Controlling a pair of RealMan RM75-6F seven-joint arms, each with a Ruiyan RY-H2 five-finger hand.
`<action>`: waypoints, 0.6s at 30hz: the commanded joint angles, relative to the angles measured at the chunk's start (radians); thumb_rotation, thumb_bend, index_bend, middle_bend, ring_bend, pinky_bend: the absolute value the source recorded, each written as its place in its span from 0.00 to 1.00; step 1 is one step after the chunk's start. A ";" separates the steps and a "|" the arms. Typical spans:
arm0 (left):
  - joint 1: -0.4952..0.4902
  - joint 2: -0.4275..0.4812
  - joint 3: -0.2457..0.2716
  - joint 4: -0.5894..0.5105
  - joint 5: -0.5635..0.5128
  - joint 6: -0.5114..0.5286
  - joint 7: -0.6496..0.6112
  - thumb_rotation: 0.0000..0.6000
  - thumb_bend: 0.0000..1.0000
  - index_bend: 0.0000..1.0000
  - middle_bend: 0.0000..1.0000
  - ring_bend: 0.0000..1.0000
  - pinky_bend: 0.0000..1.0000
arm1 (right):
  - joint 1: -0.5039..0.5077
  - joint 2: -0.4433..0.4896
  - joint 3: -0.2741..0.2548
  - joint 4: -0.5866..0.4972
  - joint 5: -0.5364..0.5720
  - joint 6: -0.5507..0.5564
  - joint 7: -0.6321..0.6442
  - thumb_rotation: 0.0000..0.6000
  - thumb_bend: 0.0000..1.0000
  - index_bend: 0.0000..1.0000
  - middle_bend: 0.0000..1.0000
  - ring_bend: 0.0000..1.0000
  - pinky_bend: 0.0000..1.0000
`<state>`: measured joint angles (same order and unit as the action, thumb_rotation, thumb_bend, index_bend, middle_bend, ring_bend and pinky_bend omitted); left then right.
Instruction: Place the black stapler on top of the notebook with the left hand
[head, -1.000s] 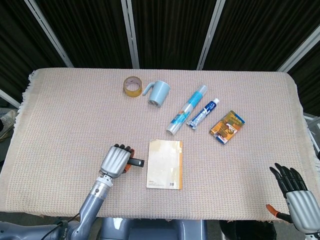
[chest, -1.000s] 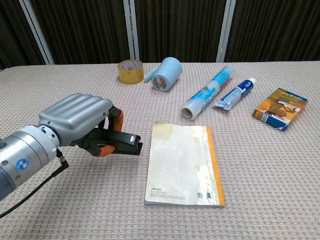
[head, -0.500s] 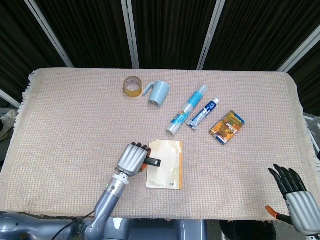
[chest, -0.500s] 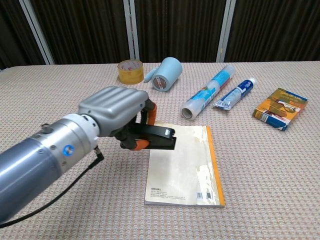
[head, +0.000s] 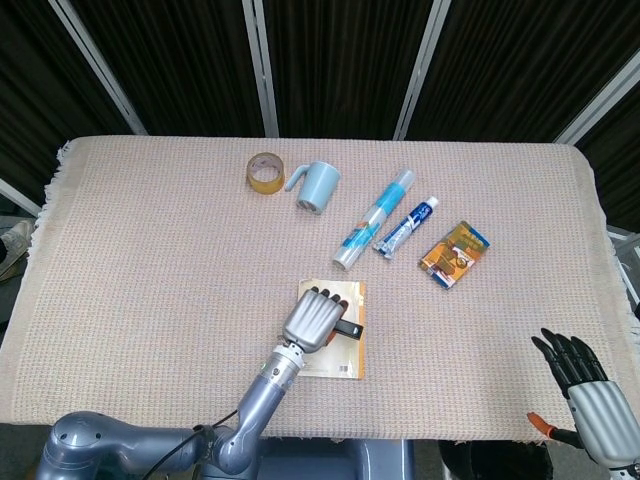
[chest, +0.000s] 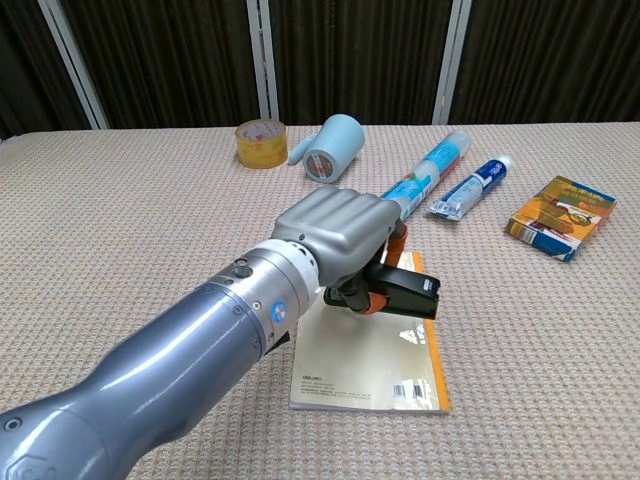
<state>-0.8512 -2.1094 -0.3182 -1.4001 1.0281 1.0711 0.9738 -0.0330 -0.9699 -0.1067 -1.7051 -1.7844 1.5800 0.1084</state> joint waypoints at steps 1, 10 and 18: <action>-0.006 -0.007 -0.001 0.000 -0.018 0.004 0.010 1.00 0.38 0.60 0.47 0.43 0.50 | 0.001 0.001 0.002 0.000 0.003 0.002 0.004 1.00 0.10 0.00 0.00 0.00 0.00; -0.007 0.021 0.021 -0.054 -0.077 0.046 0.087 1.00 0.38 0.59 0.47 0.43 0.50 | 0.001 -0.005 0.003 -0.005 0.004 -0.001 -0.012 1.00 0.10 0.00 0.00 0.00 0.00; -0.026 0.021 0.026 -0.054 -0.115 0.060 0.113 1.00 0.28 0.44 0.41 0.41 0.50 | 0.000 -0.004 0.004 -0.003 0.006 0.004 -0.011 1.00 0.10 0.00 0.00 0.00 0.00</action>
<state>-0.8744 -2.0860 -0.2924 -1.4568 0.9163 1.1284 1.0857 -0.0325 -0.9742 -0.1025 -1.7084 -1.7786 1.5835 0.0972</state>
